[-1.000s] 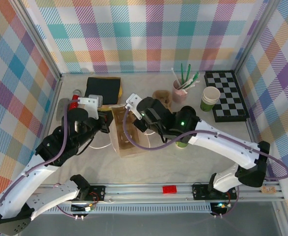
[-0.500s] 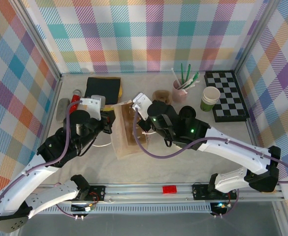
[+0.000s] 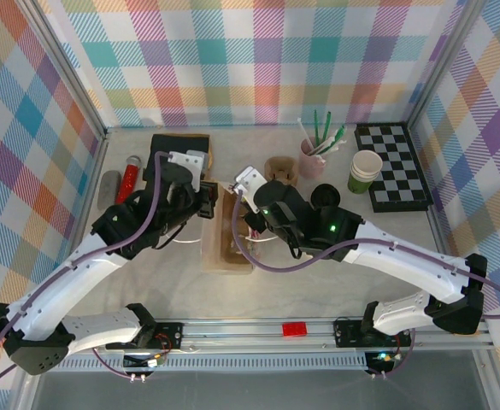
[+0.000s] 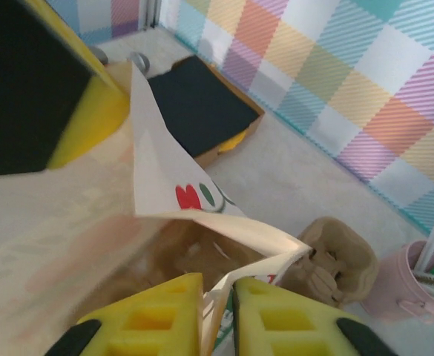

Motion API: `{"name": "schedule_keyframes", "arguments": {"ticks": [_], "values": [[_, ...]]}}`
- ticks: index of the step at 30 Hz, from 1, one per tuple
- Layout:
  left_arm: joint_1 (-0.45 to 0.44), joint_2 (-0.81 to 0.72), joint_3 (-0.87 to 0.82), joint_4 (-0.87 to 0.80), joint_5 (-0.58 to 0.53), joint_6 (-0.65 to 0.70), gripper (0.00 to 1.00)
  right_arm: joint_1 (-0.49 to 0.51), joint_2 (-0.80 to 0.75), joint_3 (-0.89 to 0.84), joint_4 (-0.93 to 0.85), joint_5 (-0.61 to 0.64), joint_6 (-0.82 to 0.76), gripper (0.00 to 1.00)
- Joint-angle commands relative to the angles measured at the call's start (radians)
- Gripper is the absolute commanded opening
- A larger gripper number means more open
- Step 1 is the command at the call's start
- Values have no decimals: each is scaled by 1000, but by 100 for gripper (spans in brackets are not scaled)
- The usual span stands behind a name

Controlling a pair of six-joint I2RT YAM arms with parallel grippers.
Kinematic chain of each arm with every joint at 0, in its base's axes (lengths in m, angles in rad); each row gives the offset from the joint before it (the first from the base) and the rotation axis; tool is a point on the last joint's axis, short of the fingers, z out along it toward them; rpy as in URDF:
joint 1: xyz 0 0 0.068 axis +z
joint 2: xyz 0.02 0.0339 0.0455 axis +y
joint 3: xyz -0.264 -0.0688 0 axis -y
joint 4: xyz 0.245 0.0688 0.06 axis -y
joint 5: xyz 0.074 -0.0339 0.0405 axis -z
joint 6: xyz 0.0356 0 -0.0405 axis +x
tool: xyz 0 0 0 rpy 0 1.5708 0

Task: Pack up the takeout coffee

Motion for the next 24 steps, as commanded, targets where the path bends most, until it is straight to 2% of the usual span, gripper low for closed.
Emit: {"name": "schedule_keyframes", "arguments": {"ticks": [1,3,6,8,12,15,16,17,18,19,20,22,24], "values": [[-13,15,66,-84,-15,-42,2,-27,-1,44,-70,13,60,27],[-12,29,75,-103,-26,-57,2,-43,-1,54,-97,13,69,38],[2,36,50,-101,-36,-90,1,-59,-9,66,-116,0,70,50],[40,47,27,-103,3,-123,1,-62,-9,76,-129,-14,69,66],[118,79,9,-110,70,-161,1,-67,17,133,-203,-27,72,77],[164,106,38,-134,93,-172,2,-72,42,197,-275,-43,89,78],[172,115,55,-140,99,-172,6,-74,51,223,-303,-53,99,78],[176,125,77,-152,103,-168,17,-75,60,247,-331,-67,109,78],[177,136,102,-166,103,-165,31,-77,66,265,-351,-75,117,78],[177,149,132,-181,107,-154,55,-77,70,281,-368,-89,122,78],[178,159,164,-197,105,-145,66,-77,74,290,-379,-101,129,78],[177,174,226,-240,81,-131,75,-78,74,295,-386,-114,134,79],[177,183,290,-289,55,-110,78,-84,77,299,-392,-120,136,79]]}}
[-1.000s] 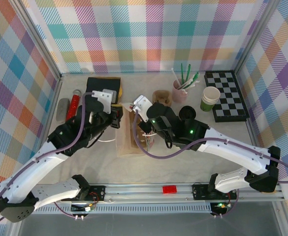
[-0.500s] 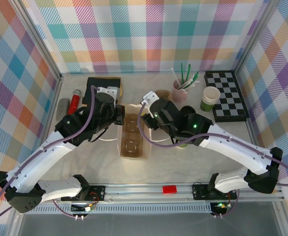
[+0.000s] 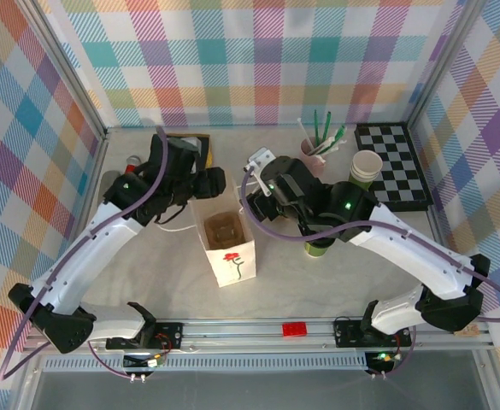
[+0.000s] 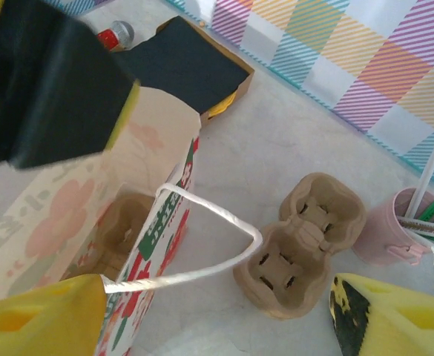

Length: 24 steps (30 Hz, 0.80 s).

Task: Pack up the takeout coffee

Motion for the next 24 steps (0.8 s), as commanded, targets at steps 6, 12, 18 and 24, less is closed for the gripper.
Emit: {"name": "schedule_keyframes", "arguments": {"ticks": [6,12,18,24], "values": [[2,-33,226,-276,-113,62,86,-26,39,84,-133,-90,61,78],[-40,-124,32,-352,-80,2,87,-39,113,134,-193,-183,61,77],[-70,-204,-144,-301,-98,-67,88,-85,190,131,-182,-251,87,74],[-68,-175,-203,-237,-73,-70,87,-105,215,98,-150,-290,104,61]]}}
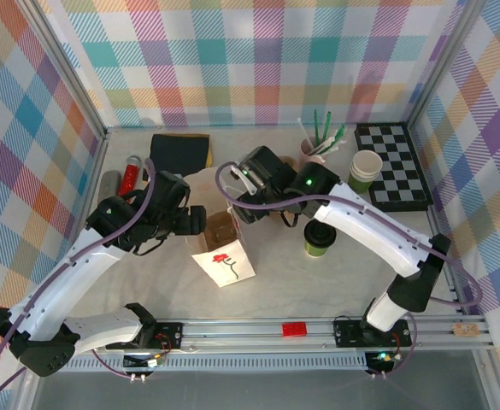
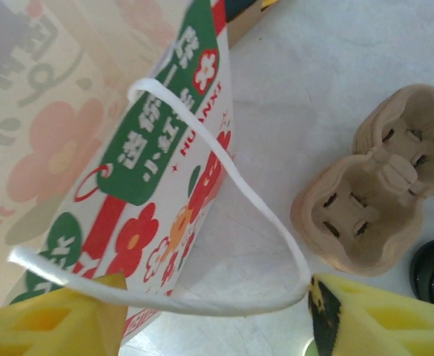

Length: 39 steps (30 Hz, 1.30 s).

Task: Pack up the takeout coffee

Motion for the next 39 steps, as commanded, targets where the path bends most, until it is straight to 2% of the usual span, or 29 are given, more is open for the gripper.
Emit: {"name": "schedule_keyframes", "arguments": {"ticks": [1,4,8,11,14,15,16,17,21,28,35,39], "values": [[-7,13,-21,45,9,-21,86,-7,-4,-18,16,-50,30,58],[-5,14,-33,75,8,-32,76,-9,-11,-42,28,-69,39,52],[-1,6,-30,108,20,-34,49,-8,-36,-68,43,-80,41,36],[2,16,-4,116,30,-30,33,-8,-56,-72,58,-92,40,27],[4,40,44,114,45,-17,21,-8,-72,-65,67,-100,39,21],[5,49,67,109,49,-11,15,-8,-76,-62,66,-101,39,20],[5,59,97,100,51,-3,5,-7,-83,-59,67,-100,39,19],[6,68,131,90,55,1,0,-8,-92,-58,67,-98,42,19],[7,99,223,74,83,12,0,-8,-133,-81,79,-86,51,17],[32,125,31,162,143,-19,0,-9,-175,-153,95,-53,51,17],[38,118,262,99,115,-13,0,-7,-205,-103,77,-37,33,17],[48,119,227,103,88,-16,0,-7,-230,-132,104,-14,32,18]]}}
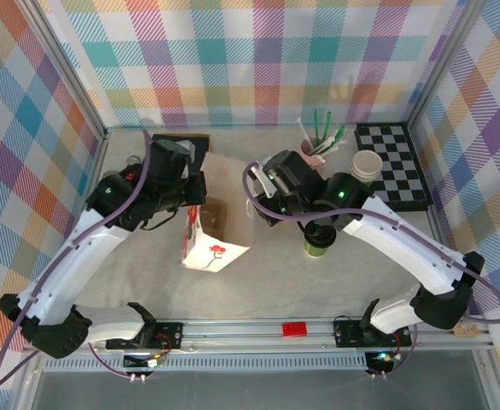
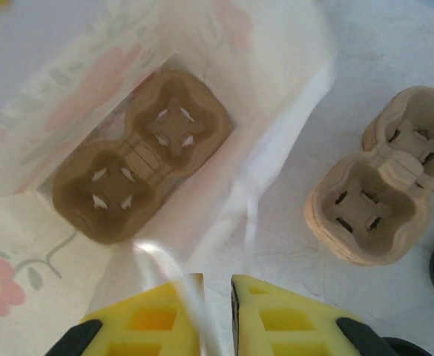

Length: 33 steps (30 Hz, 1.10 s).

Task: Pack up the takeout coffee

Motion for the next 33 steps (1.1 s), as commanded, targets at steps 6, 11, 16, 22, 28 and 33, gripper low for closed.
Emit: {"name": "schedule_keyframes", "arguments": {"ticks": [6,11,16,22,28,33], "values": [[64,45,-210,47,69,-28,0,-3,-44,-31,29,41,-10,20],[64,4,-106,80,131,-54,0,-2,-54,-2,14,50,-16,21],[79,25,-154,90,120,-57,0,-3,-58,-12,39,69,-19,21],[81,18,-196,128,158,-86,0,-1,-50,-12,22,61,-11,23],[83,-3,-191,106,127,-92,12,-3,-67,-16,34,70,-3,46],[81,-36,-156,94,118,-90,69,-2,-57,-20,17,57,19,61]]}}
